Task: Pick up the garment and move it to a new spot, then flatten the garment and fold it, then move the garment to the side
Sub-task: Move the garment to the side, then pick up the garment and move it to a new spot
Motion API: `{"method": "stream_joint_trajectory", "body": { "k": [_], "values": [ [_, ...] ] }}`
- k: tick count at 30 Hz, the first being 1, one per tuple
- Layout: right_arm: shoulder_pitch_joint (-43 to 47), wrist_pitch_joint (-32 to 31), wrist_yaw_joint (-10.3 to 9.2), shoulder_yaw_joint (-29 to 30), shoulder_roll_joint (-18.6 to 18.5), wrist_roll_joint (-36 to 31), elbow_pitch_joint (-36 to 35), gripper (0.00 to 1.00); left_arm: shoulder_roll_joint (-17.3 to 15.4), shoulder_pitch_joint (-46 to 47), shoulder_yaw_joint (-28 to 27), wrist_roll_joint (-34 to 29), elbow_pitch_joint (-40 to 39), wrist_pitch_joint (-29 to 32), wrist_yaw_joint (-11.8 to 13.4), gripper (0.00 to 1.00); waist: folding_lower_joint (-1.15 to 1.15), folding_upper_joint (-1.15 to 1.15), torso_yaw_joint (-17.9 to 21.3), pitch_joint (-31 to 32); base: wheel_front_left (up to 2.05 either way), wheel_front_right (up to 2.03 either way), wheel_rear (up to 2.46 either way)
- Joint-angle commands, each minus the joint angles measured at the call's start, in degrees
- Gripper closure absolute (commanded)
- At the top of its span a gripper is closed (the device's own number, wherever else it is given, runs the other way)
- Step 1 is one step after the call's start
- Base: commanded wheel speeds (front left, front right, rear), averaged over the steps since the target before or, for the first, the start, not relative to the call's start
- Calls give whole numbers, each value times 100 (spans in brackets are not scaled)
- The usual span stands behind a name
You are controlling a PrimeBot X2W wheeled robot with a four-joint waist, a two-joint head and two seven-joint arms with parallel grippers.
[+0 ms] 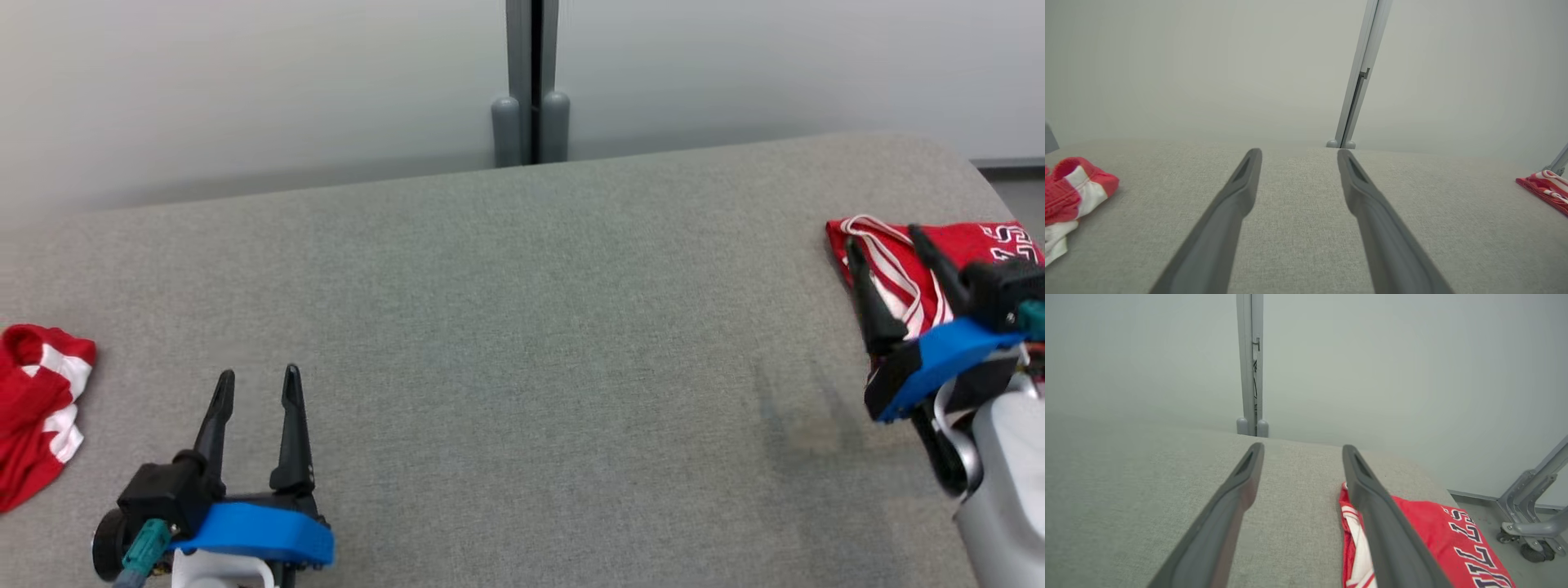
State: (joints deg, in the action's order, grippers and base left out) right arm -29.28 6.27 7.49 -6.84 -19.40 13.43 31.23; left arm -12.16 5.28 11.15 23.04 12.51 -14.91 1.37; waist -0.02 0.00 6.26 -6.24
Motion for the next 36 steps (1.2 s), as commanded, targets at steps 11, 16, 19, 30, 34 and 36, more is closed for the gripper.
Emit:
{"method": "stream_joint_trajectory", "body": {
  "k": [11, 16, 19, 30, 34, 36],
  "values": [
    [2027, 200, 1, 733, 1130, -261, -1584, 0, 124, -405, -118, -160, 9, -33, 25, 0, 2, 0, -399, 414, 0, 0, 0],
    [2479, -17, 2, 963, 1546, -436, -2005, 0, 188, -509, -194, -175, 64, -34, -32, 0, 2, 0, -466, 453, 0, 0, 0],
    [2533, -58, 2, 954, 1583, -487, -2032, 0, 184, -516, -221, -174, 81, -34, -51, 0, 2, 0, -447, 464, 0, 0, 0],
    [2621, -81, 2, 1023, 1637, -485, -2002, 0, 158, -478, -175, -213, 119, -33, -90, 0, 2, 0, -547, 505, 0, 0, 0],
    [2650, -96, 2, 1004, 1647, -458, -2043, 0, 140, -442, -114, -247, 94, -18, -94, 0, 2, 0, -805, 497, 0, 0, 0],
    [2645, -107, 2, 966, 1650, -454, -2062, 0, 121, -439, -91, -256, 71, -8, -77, 0, 2, 0, -978, 492, 0, 0, 0]
  ]
}}
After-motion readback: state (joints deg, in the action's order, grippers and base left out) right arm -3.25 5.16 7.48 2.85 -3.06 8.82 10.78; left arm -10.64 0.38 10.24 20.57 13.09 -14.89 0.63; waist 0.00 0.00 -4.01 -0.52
